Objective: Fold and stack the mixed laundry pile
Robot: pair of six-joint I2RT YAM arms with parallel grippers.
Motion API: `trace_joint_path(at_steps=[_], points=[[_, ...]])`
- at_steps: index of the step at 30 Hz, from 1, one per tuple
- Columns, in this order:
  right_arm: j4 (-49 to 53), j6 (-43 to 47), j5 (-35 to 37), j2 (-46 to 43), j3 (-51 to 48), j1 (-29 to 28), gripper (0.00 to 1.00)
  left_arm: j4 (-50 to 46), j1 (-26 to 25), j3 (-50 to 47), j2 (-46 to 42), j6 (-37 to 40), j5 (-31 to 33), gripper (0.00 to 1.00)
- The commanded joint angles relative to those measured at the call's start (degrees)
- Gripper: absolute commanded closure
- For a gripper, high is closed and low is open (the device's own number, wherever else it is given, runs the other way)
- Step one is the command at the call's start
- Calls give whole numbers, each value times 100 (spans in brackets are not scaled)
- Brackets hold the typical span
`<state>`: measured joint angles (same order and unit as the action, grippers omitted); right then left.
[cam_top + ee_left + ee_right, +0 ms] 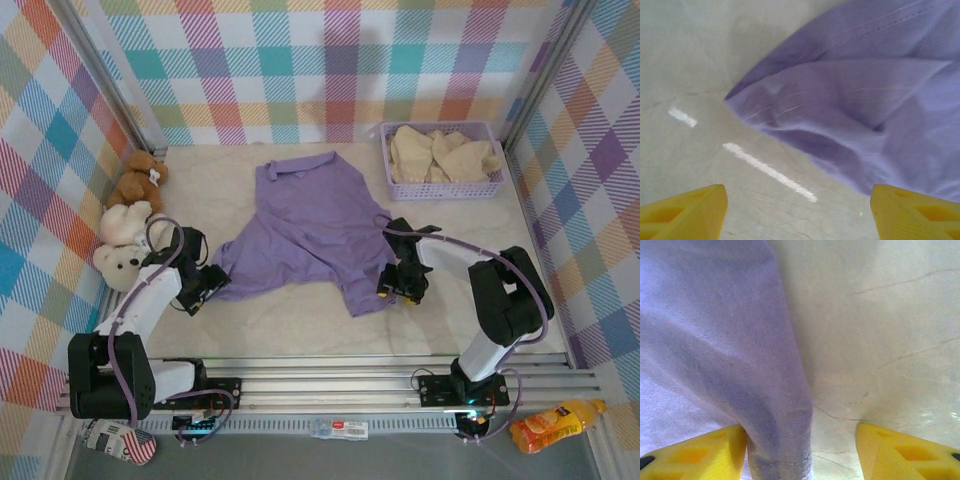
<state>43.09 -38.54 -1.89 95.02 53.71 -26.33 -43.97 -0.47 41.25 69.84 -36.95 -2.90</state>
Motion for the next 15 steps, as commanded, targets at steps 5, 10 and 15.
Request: trace_joint_path(at_steps=[5, 10, 15], points=[[-285, -317, -268, 80, -142, -4, 63, 858, -10, -176, 740, -62, 263, 44], [-298, -305, -303, 39, -145, -4, 72, 1300, -14, 99, 1607, -136, 263, 62], [-234, -266, -224, -147, -275, -5, 100, 1097, -32, 181, 1610, 9, 393, 100]])
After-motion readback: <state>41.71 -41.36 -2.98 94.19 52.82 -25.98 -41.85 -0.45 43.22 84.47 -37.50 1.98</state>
